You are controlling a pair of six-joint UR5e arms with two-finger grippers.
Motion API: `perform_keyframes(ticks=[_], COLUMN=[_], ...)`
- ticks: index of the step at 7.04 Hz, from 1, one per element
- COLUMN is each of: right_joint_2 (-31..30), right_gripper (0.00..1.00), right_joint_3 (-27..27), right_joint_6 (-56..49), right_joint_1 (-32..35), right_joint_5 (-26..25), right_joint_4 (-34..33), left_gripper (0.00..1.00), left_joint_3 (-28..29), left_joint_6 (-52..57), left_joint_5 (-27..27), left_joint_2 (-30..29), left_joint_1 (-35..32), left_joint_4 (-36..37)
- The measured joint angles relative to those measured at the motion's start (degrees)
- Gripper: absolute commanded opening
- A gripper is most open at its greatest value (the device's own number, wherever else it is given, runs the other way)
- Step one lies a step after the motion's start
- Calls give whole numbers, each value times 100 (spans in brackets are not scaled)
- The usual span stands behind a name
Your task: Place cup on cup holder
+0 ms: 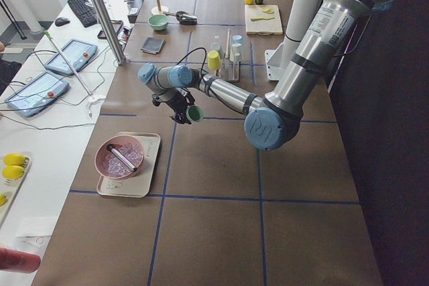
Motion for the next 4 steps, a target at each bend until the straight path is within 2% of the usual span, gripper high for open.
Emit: perform_keyframes(ticks=[2, 4], right_joint_2=[73, 386], right_gripper=[0, 2], right_joint_3=[-99, -214], right_joint_6=[165, 271], right_joint_1=[13, -1], right_joint_5=[2, -12], right_joint_4=[317, 602], left_gripper=[4, 3], left_joint_3=[-437, -588], left_joint_6=[-76, -218], left_joint_5=[24, 58], left_joint_2=[-98, -161], left_joint_1=[6, 0], left_joint_4=[-708, -1954])
